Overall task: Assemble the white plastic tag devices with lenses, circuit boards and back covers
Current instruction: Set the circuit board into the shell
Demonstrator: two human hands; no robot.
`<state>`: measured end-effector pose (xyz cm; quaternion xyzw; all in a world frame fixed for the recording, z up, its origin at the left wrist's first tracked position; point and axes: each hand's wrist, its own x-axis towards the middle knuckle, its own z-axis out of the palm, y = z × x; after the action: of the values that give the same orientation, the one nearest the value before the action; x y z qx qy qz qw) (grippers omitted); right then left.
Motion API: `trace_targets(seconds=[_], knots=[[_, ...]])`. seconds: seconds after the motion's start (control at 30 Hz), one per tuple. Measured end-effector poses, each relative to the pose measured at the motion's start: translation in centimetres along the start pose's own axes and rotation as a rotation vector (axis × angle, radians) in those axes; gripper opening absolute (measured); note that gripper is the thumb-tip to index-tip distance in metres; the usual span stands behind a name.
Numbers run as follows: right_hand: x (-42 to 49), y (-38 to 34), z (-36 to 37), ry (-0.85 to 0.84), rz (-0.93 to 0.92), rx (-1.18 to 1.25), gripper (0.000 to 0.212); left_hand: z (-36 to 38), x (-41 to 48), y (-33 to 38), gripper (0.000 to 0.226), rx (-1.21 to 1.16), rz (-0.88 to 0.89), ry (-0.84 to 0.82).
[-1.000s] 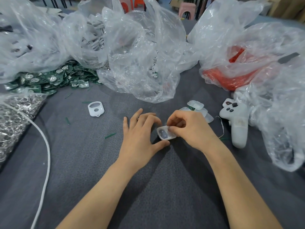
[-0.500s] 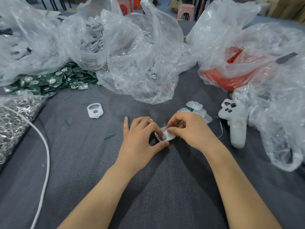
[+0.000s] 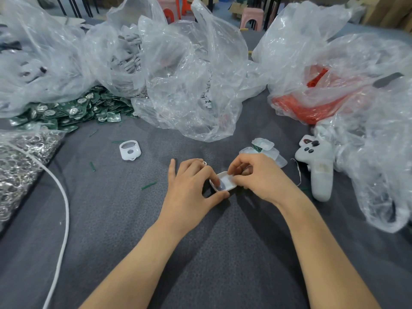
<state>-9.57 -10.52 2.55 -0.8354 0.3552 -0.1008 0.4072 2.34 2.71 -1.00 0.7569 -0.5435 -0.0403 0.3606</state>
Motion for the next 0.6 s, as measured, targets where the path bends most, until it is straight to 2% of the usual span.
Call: trace_targets(seconds=[0.2, 0.3, 0.4, 0.6], knots=[[-0.1, 0.0, 0.1, 0.009, -0.001, -0.011, 0.017, 0.1, 0.0, 0.0, 0.028, 0.046, 0.019, -0.016], [-0.1, -0.1, 0.1, 0.013, -0.028, -0.013, 0.010, 0.1, -0.1, -0.1, 0.020, 0.062, 0.034, -0.030], [0.0, -0.1, 0.4, 0.020, -0.051, -0.060, 0.013, 0.1, -0.1, -0.2, 0.019, 0.083, 0.028, -0.022], [0.5, -0.6, 2.5, 0.193, -0.187, -0.157, 0.011, 0.3, -0.2, -0.3, 0.016, 0.181, -0.018, 0.093]])
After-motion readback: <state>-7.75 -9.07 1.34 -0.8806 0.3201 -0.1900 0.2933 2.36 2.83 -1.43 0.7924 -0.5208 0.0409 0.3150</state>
